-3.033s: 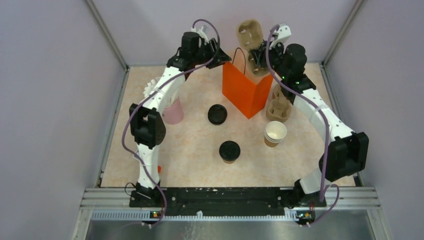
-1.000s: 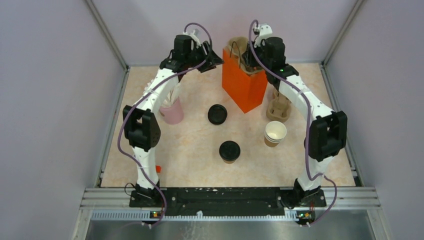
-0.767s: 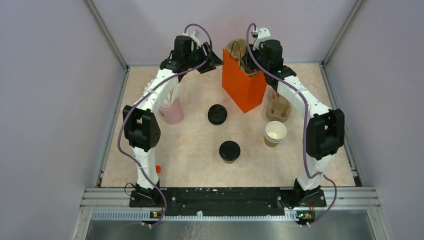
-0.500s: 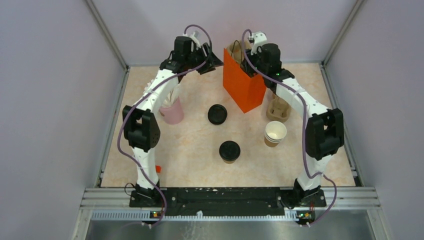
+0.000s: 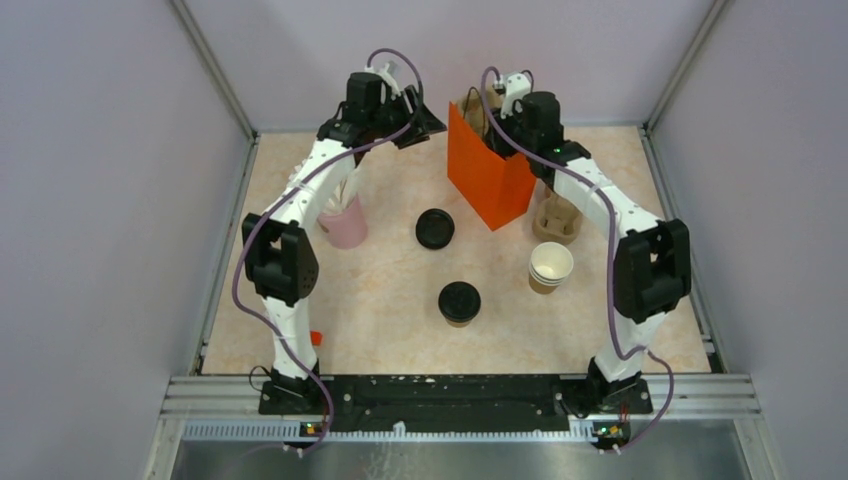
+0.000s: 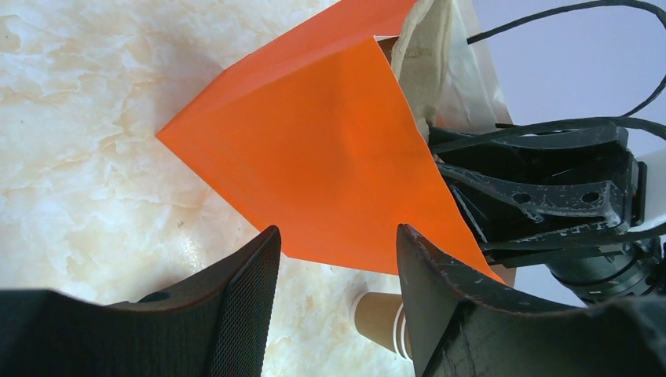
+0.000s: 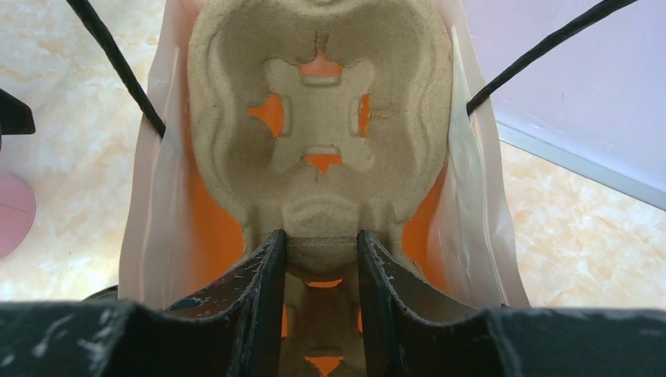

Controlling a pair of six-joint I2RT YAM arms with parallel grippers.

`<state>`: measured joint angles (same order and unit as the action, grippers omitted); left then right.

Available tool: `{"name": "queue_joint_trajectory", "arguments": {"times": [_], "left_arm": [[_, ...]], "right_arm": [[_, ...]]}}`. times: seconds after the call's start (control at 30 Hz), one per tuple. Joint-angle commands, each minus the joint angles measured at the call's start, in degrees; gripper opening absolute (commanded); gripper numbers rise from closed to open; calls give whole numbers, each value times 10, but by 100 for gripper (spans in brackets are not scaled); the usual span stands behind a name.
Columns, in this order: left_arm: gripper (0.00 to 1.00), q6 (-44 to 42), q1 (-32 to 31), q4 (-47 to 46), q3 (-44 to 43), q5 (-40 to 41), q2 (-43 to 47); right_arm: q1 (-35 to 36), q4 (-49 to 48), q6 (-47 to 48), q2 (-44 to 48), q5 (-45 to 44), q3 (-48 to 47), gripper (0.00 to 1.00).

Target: Pack the takeout coffee

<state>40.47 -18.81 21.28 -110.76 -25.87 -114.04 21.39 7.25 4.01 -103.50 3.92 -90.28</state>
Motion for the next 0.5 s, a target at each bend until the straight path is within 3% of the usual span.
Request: {"name": "queue_joint_trajectory", "arguments": {"times": [0.0,0.47], "left_arm": [[62,-11,3,-11,8,6,43],[63,-15,4,-13,3,8,36]], "right_arm": [[6,37,2,40,1,-31,19],[6,29,0,91,-8,-4,19]]}}
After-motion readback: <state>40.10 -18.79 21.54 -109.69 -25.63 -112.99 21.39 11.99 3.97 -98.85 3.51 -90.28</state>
